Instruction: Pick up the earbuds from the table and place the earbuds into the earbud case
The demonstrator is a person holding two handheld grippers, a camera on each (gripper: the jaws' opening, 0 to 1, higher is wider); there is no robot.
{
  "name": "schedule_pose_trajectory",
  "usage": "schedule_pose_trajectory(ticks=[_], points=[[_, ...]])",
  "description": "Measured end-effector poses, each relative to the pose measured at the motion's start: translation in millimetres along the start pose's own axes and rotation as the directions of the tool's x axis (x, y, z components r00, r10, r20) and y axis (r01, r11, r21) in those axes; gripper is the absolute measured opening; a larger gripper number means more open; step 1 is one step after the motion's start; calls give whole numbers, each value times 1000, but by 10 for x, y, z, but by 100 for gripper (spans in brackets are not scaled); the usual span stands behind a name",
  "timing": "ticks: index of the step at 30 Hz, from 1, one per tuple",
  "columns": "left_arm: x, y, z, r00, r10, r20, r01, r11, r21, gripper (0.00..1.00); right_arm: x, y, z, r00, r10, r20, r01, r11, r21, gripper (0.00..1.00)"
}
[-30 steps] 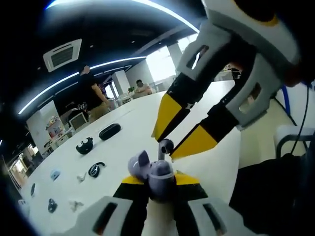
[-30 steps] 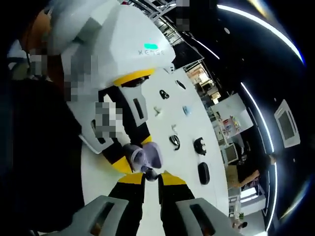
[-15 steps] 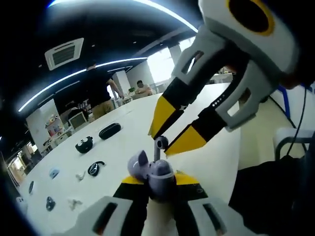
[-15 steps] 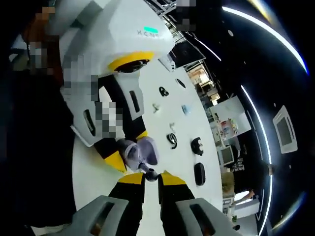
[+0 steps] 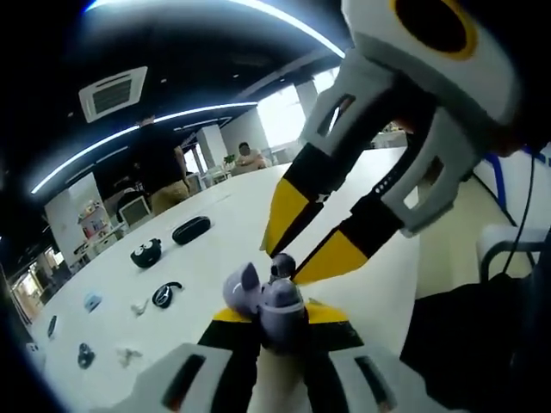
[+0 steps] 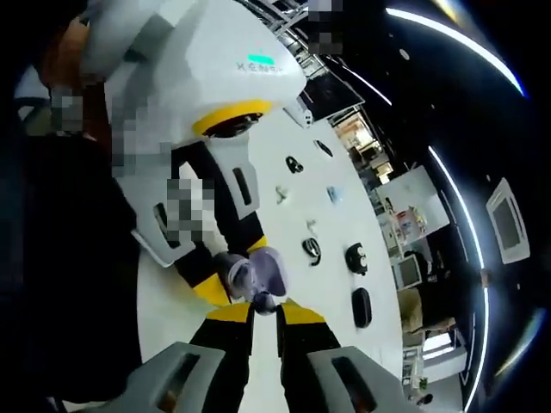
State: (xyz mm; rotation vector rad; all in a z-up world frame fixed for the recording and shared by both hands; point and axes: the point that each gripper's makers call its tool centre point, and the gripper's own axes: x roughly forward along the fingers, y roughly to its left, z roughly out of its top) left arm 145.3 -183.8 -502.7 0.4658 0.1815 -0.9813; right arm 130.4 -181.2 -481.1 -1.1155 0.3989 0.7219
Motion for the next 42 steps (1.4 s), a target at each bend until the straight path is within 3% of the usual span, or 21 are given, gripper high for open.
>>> schedule_pose_trajectory(ticks=[8,13,18,21,28,36,42], points=[[-11,-2,-5,1000,-19,13,19,1000,-16,20,-10,-7,16,998,34,46,-37,997,67,11],[-14,-4,-3,1000,-22,14,23,1000,-19,20,-16,-13,32,991,82,106,-101,975,196,11],[-14,-5,0,1000,-24,13,25,1000,-18,20,-12,-51,26,967,151,204,-224,887,405,11],[-16,-7,0,1000,-26,14,26,999,-19,20,-9,-64,21,959,160,235,-254,856,450,11],[-16,-7,0,999,-34,18,35,999,-30,20,-3,4,22,912,217,347,-388,731,561,10],[-10,-10,-28,998,-52,26,54,997,-64,20,-17,-109,-18,897,180,403,-413,663,625,10],[-18,0,-45,996,-86,35,88,992,-95,20,-2,-140,-51,888,165,429,-428,639,640,11]])
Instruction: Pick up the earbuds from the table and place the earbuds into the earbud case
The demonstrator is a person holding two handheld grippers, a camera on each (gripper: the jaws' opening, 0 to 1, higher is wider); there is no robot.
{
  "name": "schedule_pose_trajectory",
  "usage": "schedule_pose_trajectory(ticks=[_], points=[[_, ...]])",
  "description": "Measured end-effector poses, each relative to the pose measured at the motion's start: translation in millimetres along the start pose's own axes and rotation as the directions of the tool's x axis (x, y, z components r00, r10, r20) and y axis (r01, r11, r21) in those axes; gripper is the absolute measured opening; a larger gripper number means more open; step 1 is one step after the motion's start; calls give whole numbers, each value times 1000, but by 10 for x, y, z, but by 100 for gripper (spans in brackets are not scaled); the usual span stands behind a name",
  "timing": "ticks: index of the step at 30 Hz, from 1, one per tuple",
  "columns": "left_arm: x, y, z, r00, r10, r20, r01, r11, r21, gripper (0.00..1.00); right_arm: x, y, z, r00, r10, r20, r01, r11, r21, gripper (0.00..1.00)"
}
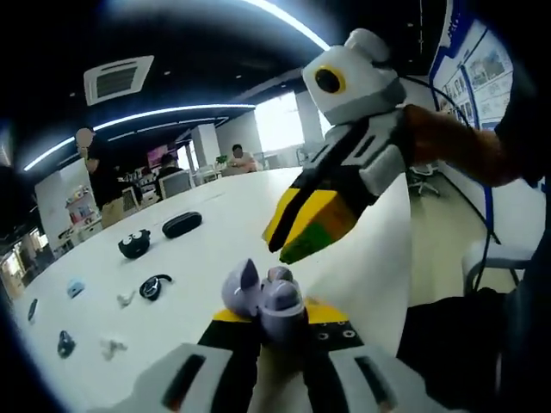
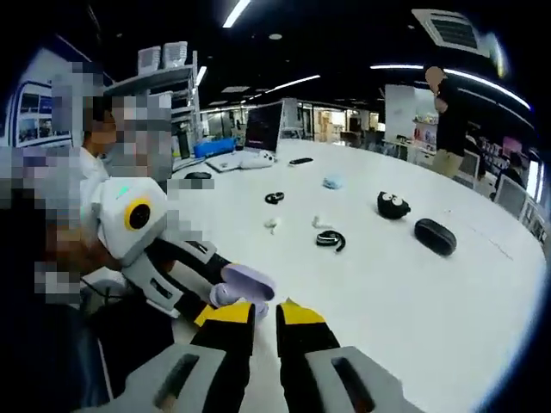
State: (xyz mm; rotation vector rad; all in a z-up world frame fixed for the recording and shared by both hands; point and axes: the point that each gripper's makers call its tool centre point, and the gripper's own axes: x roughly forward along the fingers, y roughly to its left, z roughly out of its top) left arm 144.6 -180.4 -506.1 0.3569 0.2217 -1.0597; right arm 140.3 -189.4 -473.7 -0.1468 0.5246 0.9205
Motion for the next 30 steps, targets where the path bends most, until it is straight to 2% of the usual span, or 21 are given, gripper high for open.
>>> schedule_pose_trajectory(ticks=[3,9,18,27,29,30], points=[[-15,7,-9,1000,-25,-3,25,1000,-10,20,24,24,-26,1000,20,4,-20,1000,19,11],[-29,10,-25,998,-57,0,57,998,-26,20,59,82,62,994,49,97,-61,990,127,13],[-29,21,-28,997,-80,3,80,996,-38,20,182,123,-13,993,41,108,-59,984,168,14],[-40,33,-24,995,-99,-2,99,994,-36,22,193,210,-19,995,48,89,-61,988,140,15],[-44,30,-23,994,-107,-1,107,994,-36,22,165,233,2,994,73,83,-82,991,104,17],[-46,23,-23,994,-113,0,113,993,-36,21,143,245,26,993,86,79,-91,995,52,19]])
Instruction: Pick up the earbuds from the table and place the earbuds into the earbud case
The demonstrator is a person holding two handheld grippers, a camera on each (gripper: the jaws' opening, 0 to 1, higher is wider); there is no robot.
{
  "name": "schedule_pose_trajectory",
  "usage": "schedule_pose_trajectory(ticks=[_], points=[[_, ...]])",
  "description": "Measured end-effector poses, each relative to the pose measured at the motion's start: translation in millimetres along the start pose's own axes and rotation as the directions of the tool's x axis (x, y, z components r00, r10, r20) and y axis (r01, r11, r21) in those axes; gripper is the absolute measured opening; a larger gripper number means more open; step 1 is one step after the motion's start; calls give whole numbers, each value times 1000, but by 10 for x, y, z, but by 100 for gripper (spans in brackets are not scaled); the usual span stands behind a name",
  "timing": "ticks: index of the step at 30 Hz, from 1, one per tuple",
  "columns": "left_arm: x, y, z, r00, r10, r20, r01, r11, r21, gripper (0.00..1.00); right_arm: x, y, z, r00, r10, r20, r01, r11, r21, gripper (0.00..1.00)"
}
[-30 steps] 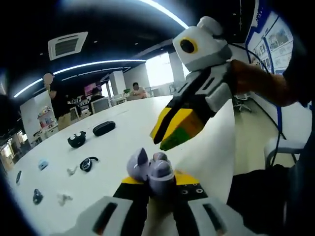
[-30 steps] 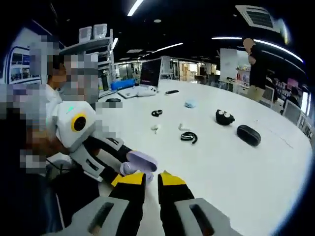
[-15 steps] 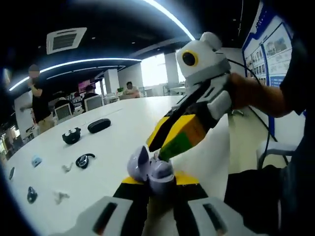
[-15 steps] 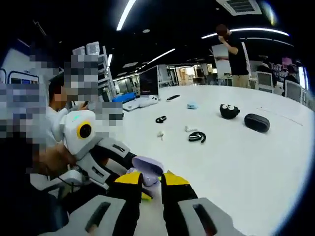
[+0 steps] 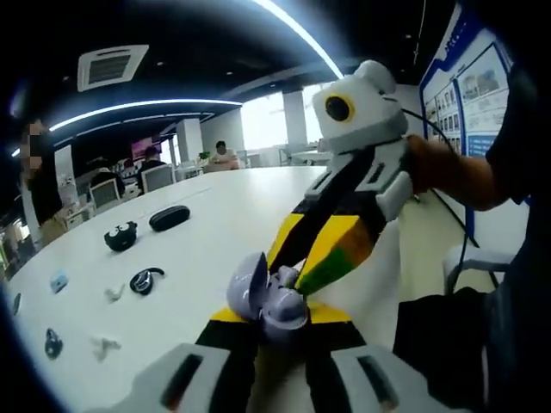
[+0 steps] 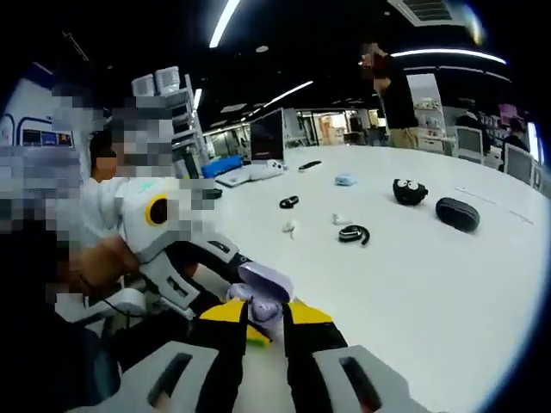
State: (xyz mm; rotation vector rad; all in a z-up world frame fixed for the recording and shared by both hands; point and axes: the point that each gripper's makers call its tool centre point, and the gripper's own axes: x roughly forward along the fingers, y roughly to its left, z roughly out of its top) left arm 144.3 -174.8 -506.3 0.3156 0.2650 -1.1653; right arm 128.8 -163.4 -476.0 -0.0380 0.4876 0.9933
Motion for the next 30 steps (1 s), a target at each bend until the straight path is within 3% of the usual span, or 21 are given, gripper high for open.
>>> schedule_pose_trajectory(ticks=[3,6,10,12,15,17,19,22,28,30], points=[[-6,-14,-2,1000,-12,3,12,1000,-3,21,-41,-49,6,997,-41,-63,29,984,-176,26],[-6,-18,-3,1000,-19,5,20,1000,-11,20,-30,-40,-13,986,-73,-148,12,926,-376,29],[-7,-20,-5,1000,-24,9,24,999,-21,20,31,-43,-15,968,-85,-236,-50,857,-513,29],[-7,-21,-4,1000,-23,9,23,1000,-21,20,59,-80,-12,957,-115,-266,-66,808,-585,29],[-8,-45,1,1000,-29,8,29,999,-13,20,96,-86,-91,921,-138,-365,-163,714,-681,30],[-7,-55,3,999,-33,6,33,999,-4,20,111,-61,-101,902,-133,-411,-222,675,-704,30],[-11,-60,3,999,-39,4,39,999,5,20,130,-34,-100,885,-124,-448,-265,656,-706,30],[-13,-64,4,999,-46,2,46,999,20,20,150,-19,-115,859,-101,-503,-327,646,-689,29],[-9,-78,9,998,-56,0,56,997,49,20,164,-34,-155,794,-33,-607,-441,657,-612,29],[-8,-78,8,998,-59,1,59,997,47,20,176,-41,-148,785,-23,-619,-456,655,-603,29]])
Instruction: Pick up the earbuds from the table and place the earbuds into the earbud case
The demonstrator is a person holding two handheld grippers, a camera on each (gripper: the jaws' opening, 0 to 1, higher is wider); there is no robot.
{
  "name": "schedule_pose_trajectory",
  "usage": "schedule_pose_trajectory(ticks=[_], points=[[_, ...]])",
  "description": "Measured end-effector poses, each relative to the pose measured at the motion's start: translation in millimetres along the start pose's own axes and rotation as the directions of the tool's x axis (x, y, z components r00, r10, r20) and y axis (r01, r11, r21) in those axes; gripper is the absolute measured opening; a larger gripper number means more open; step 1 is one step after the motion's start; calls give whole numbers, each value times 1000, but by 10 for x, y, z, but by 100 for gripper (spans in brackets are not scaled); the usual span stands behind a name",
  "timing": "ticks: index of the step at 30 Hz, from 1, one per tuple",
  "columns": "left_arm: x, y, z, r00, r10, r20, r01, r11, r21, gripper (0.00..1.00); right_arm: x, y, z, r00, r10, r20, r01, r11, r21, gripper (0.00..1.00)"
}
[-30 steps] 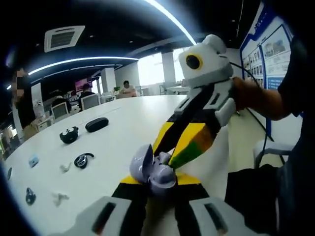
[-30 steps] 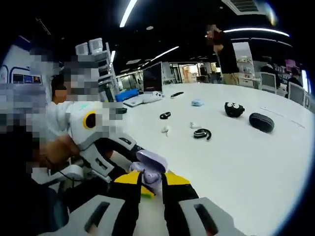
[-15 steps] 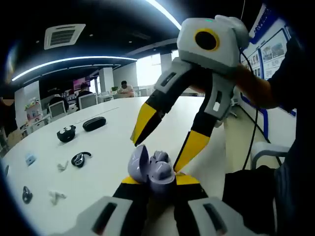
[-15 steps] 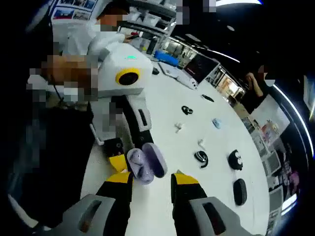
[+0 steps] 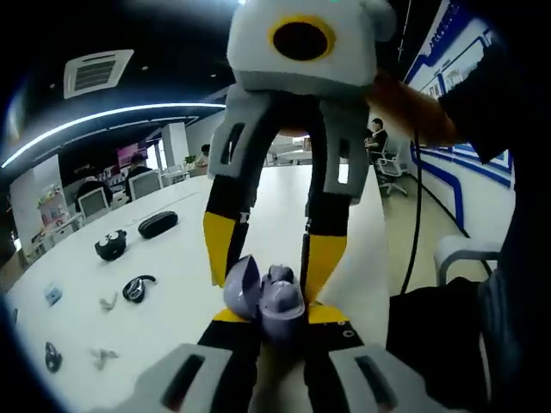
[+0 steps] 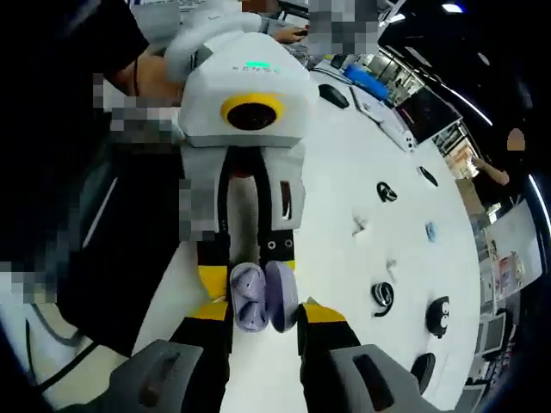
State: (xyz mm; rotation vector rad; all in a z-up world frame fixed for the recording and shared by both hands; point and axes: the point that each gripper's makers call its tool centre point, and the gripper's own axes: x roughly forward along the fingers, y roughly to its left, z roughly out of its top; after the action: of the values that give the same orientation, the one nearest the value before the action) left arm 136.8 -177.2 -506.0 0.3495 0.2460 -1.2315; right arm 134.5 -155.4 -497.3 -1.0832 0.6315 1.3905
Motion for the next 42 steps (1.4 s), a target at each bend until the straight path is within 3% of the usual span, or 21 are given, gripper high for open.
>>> schedule_pose_trajectory(ticks=[5,18,21,26,31,33,37,39,42], points=[[0,5,-11,1000,-4,8,4,1000,-31,20,1,26,3,1000,-6,-6,6,1000,-20,28],[17,2,-14,1000,-8,20,9,998,-66,20,-122,68,-14,975,-221,-1,219,967,-131,22],[17,3,-16,1000,-7,21,8,997,-74,20,-154,85,-12,970,-242,17,242,962,-126,16],[-12,11,-18,1000,0,26,2,997,-77,20,-207,75,-38,959,-278,61,281,957,-67,14],[-22,0,-18,1000,-5,24,7,998,-69,20,-246,69,-29,947,-267,180,256,963,83,14],[-26,-5,-17,1000,-10,23,11,998,-62,20,-255,66,11,935,-249,252,212,963,164,15],[-24,-15,-11,999,-27,21,28,999,-43,20,-267,93,71,905,-190,379,98,963,250,15],[-26,-21,-10,999,-40,20,41,999,-31,20,-235,86,56,895,-170,411,61,962,266,16],[-30,-23,-12,998,-55,16,55,998,-34,20,-167,43,-5,896,-150,419,30,960,280,17]])
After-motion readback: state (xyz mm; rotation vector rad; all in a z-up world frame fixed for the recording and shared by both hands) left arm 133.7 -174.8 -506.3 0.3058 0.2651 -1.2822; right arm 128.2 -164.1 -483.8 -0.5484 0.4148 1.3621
